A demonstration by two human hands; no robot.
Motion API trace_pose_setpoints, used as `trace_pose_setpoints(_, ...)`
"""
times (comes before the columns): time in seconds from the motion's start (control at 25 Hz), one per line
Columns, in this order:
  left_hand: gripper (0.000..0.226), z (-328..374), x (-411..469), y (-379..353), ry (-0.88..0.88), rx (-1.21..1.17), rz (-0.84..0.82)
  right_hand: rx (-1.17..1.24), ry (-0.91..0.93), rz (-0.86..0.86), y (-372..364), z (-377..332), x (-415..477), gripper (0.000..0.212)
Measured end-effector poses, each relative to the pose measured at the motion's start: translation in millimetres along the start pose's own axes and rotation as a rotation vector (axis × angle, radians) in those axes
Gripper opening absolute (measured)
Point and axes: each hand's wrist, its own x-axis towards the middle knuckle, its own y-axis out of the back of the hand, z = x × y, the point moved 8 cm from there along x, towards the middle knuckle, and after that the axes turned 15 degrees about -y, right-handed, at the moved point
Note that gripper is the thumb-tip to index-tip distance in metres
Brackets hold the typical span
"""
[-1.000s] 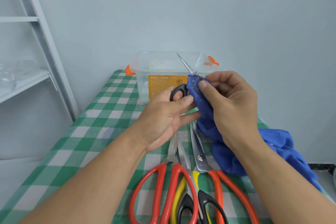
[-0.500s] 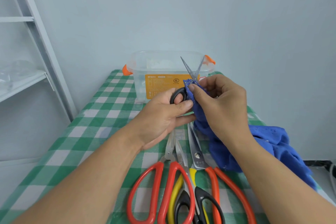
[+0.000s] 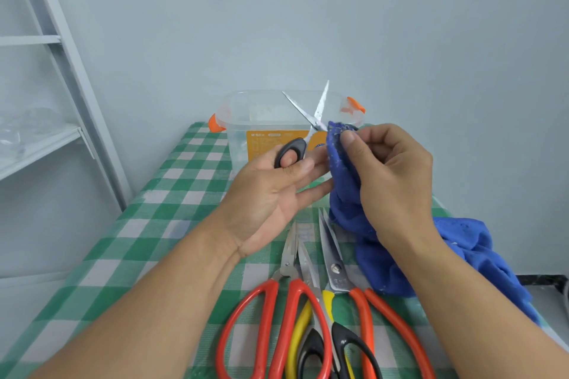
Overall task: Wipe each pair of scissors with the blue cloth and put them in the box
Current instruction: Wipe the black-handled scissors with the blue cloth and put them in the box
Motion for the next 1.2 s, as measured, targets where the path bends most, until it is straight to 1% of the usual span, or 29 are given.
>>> trace_pose_setpoints(0.12, 0.033, 4.0, 1.3, 1.7, -0.006, -0.057, 0.015, 0.199, -0.148, -0.157, -9.9, 5.0, -0.8, 0.015)
trace_pose_setpoints(0.2, 0.033, 3.7, 0.7, 1.1, -0.011, -0.08, 0.02, 0.197, -0.192, -0.217, -19.0, 8.7, -2.7, 0.015)
trace_pose_setpoints(0.36, 0.033, 1.0, 0.0, -3.0, -0.033, -0.052, 0.025, 0.169, -0.212, -0.165, -21.9, 14.2, -2.4, 0.013)
trace_pose_setpoints(0.52, 0.039, -3.9, -1.2, -9.6, -0.018, 0.038, -0.004, 0.196, -0.26, -0.131, -21.4, 21.1, -0.1, 0.019)
trace_pose_setpoints(0.6, 0.049, -5.9, -3.2, -10.3, -0.006, 0.078, -0.014, 0.203, -0.285, -0.183, -25.7, 23.2, -1.2, 0.022)
trace_pose_setpoints(0.68, 0.051, -5.0, -4.6, -12.1, 0.003, 0.103, -0.027, 0.218, -0.303, -0.286, -33.4, 23.1, -5.1, 0.026)
trace_pose_setpoints(0.76, 0.044, -6.1, -3.8, -9.1, 0.016, 0.108, -0.02, 0.226, -0.297, -0.342, -37.4, 20.5, -7.6, 0.03)
trace_pose_setpoints(0.88, 0.009, -3.5, -0.4, 5.4, 0.006, 0.134, 0.054, 0.187, -0.255, -0.297, -34.1, 17.4, -4.2, 0.029)
trace_pose_setpoints(0.92, 0.007, -2.1, 0.2, 10.3, -0.001, 0.162, 0.076, 0.178, -0.253, -0.275, -31.7, 18.4, -2.4, 0.027)
trace_pose_setpoints(1.04, 0.016, 0.4, 0.4, 14.6, -0.013, 0.229, 0.095, 0.162, -0.29, -0.274, -29.7, 23.4, -0.1, 0.023)
trace_pose_setpoints(1.2, 0.015, 2.9, 1.0, 13.0, -0.039, 0.279, 0.121, 0.06, -0.261, -0.241, -25.1, 21.2, 0.0, 0.02)
